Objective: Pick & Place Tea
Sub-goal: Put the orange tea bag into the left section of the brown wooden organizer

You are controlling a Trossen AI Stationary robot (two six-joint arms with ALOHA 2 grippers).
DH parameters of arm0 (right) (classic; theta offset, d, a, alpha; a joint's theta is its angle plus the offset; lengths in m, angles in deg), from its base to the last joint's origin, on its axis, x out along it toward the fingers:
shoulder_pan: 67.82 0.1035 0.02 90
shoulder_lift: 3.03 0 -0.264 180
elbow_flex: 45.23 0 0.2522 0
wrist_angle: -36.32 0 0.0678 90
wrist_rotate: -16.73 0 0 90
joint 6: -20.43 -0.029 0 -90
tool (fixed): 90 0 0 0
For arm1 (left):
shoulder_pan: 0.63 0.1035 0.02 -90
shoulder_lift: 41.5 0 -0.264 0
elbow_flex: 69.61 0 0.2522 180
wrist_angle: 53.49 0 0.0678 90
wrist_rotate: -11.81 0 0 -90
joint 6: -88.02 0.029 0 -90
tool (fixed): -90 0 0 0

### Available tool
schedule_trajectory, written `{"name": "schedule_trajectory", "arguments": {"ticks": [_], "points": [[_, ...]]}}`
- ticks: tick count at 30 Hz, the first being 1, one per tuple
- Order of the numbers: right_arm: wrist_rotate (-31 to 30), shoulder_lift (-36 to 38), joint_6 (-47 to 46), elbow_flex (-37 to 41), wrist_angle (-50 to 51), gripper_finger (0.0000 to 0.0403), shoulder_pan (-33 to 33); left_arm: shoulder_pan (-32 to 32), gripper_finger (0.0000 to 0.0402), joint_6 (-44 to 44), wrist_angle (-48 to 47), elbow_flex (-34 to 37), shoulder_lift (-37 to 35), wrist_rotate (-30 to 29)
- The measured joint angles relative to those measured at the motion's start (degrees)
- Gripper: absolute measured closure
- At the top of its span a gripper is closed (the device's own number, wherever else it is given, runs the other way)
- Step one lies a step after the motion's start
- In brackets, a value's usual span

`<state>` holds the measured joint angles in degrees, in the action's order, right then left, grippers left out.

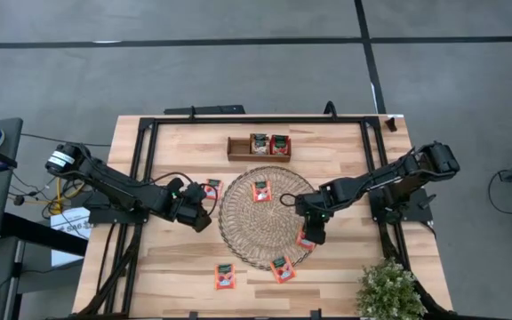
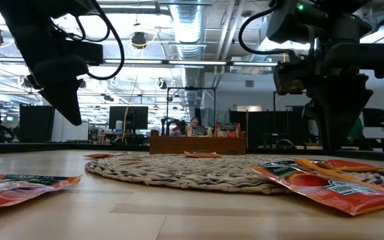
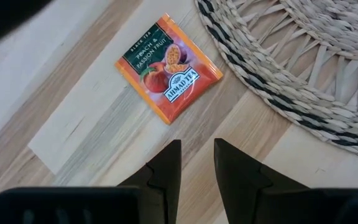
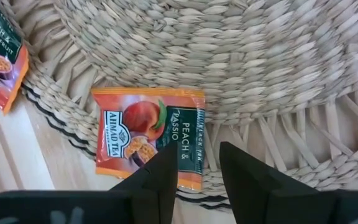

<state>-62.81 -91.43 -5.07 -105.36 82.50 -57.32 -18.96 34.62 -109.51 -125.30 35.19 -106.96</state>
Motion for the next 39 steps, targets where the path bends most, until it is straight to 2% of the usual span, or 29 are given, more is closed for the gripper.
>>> {"name": "schedule_trajectory", "arguments": {"ticks": [30,39], "points": [[0.0,0.0,0.7,2.3,-3.1,0.0289,0.1,0.0,0.0314,0.0,0.4,0.0,0.0,0.3],[-0.3,0.0,0.5,3.7,-5.0,0.0289,2.3,0.0,0.0314,0.0,0.4,0.0,0.0,0.3]]}}
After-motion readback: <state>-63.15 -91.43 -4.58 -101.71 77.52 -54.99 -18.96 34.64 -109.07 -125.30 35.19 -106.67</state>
